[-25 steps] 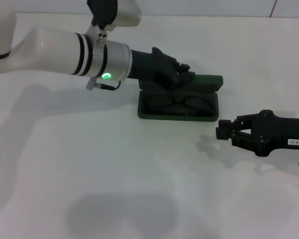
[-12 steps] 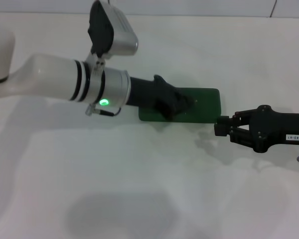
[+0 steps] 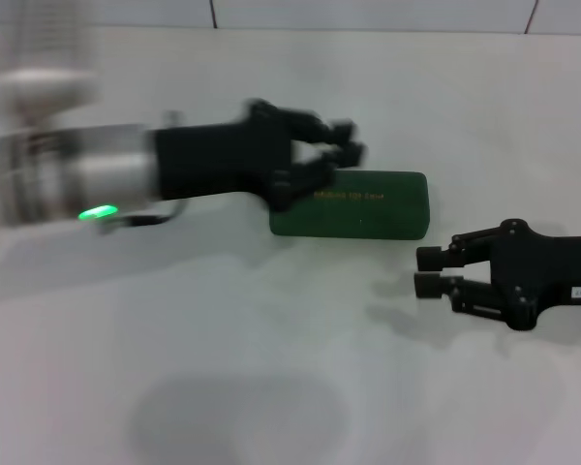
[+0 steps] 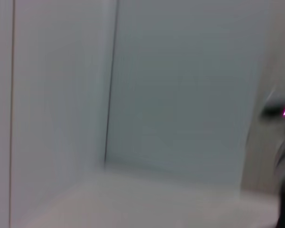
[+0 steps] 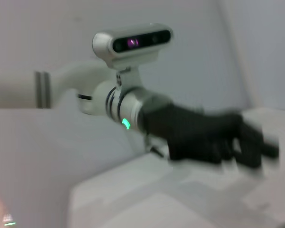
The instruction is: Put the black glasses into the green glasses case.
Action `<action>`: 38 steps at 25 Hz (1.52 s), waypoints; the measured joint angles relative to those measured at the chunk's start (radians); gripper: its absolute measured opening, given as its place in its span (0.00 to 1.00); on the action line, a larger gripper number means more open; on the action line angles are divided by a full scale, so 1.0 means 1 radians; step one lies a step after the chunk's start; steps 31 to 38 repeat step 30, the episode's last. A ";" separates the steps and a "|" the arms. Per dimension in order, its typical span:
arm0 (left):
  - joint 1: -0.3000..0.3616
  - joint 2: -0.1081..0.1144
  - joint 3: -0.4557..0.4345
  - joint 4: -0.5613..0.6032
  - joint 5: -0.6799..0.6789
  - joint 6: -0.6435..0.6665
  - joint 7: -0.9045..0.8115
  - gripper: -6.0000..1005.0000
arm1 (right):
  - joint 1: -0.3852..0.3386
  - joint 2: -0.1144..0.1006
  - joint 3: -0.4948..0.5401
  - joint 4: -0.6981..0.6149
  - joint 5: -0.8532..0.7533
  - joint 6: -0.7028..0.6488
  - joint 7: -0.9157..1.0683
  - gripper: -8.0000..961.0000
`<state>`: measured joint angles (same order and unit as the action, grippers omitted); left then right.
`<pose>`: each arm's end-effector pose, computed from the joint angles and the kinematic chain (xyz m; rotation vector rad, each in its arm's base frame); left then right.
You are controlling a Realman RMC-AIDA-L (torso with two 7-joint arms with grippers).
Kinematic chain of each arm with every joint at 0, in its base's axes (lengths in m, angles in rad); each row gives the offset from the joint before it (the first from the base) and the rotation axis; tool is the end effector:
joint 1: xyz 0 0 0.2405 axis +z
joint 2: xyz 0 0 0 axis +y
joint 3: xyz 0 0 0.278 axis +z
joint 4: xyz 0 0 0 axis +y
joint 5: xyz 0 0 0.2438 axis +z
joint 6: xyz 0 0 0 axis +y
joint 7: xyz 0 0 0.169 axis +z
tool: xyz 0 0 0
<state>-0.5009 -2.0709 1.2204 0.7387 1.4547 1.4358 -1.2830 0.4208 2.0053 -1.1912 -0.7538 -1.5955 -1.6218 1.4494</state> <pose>-0.2031 0.3838 -0.0598 -2.7625 -0.2666 -0.9557 0.2513 0.3417 -0.0390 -2.9450 0.5123 0.8483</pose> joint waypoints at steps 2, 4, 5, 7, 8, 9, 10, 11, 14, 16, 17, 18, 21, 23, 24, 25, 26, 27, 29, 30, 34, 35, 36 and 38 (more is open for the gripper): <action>0.065 0.000 -0.051 0.043 -0.052 0.107 0.047 0.12 | 0.004 0.003 0.014 -0.007 0.002 -0.059 -0.016 0.36; 0.133 0.009 -0.105 0.070 -0.086 0.238 0.075 0.21 | 0.005 0.013 0.048 -0.017 0.008 -0.129 -0.046 0.37; 0.145 0.018 -0.117 0.070 -0.086 0.273 0.074 0.25 | 0.005 0.015 0.062 -0.020 0.021 -0.151 -0.058 0.38; 0.166 0.054 -0.138 0.056 -0.084 0.372 0.066 0.34 | 0.005 0.015 0.077 -0.023 0.072 -0.194 -0.081 0.38; 0.172 0.073 -0.141 0.040 -0.087 0.418 0.065 0.38 | 0.002 0.011 0.080 -0.034 0.122 -0.229 -0.091 0.39; 0.176 0.086 -0.142 0.025 -0.092 0.449 0.066 0.41 | 0.002 0.011 0.080 -0.034 0.122 -0.229 -0.091 0.39; 0.183 0.103 -0.147 0.002 -0.098 0.481 0.070 0.45 | 0.001 0.008 0.084 -0.050 0.139 -0.250 -0.090 0.40; 0.188 0.114 -0.153 -0.013 -0.101 0.500 0.075 0.49 | 0.001 0.008 0.085 -0.059 0.141 -0.255 -0.089 0.48; 0.207 0.119 -0.169 -0.028 -0.090 0.512 0.090 0.59 | -0.008 0.010 0.088 -0.105 0.144 -0.272 -0.083 0.67; 0.215 0.117 -0.170 -0.031 -0.072 0.513 0.098 0.63 | -0.010 0.012 0.085 -0.117 0.145 -0.276 -0.079 0.73; 0.216 0.116 -0.169 -0.032 -0.064 0.513 0.099 0.65 | -0.008 0.013 0.082 -0.119 0.145 -0.277 -0.076 0.76; 0.217 0.114 -0.166 -0.032 -0.057 0.514 0.097 0.67 | -0.005 0.014 0.077 -0.120 0.145 -0.279 -0.072 0.79; 0.217 0.113 -0.164 -0.032 -0.052 0.515 0.094 0.73 | -0.005 0.015 0.076 -0.120 0.146 -0.280 -0.071 0.80; 0.214 0.113 -0.163 -0.032 -0.047 0.518 0.093 0.73 | -0.004 0.017 0.076 -0.116 0.146 -0.278 -0.070 0.81; 0.212 0.113 -0.163 -0.032 -0.046 0.519 0.093 0.73 | -0.004 0.017 0.076 -0.114 0.146 -0.275 -0.070 0.82; 0.211 0.113 -0.163 -0.031 -0.046 0.520 0.092 0.73 | -0.004 0.017 0.076 -0.112 0.146 -0.272 -0.070 0.82; 0.210 0.113 -0.163 -0.031 -0.046 0.521 0.092 0.73 | -0.004 0.018 0.076 -0.111 0.146 -0.269 -0.071 0.82; 0.210 0.113 -0.163 -0.031 -0.046 0.522 0.093 0.73 | -0.004 0.018 0.076 -0.111 0.146 -0.268 -0.073 0.82; 0.209 0.111 -0.163 -0.031 -0.046 0.522 0.096 0.73 | -0.004 0.020 0.076 -0.110 0.147 -0.268 -0.077 0.82; 0.209 0.109 -0.163 -0.031 -0.046 0.522 0.098 0.73 | -0.004 0.020 0.076 -0.110 0.149 -0.268 -0.078 0.82; 0.209 0.109 -0.163 -0.031 -0.046 0.522 0.098 0.73 | -0.004 0.020 0.076 -0.110 0.149 -0.268 -0.078 0.82; 0.209 0.109 -0.163 -0.031 -0.046 0.522 0.098 0.73 | -0.004 0.020 0.076 -0.110 0.149 -0.268 -0.078 0.82; 0.209 0.109 -0.163 -0.031 -0.046 0.522 0.098 0.73 | -0.004 0.020 0.076 -0.110 0.149 -0.268 -0.078 0.82; 0.209 0.109 -0.163 -0.031 -0.046 0.522 0.098 0.73 | -0.004 0.020 0.076 -0.110 0.149 -0.268 -0.078 0.82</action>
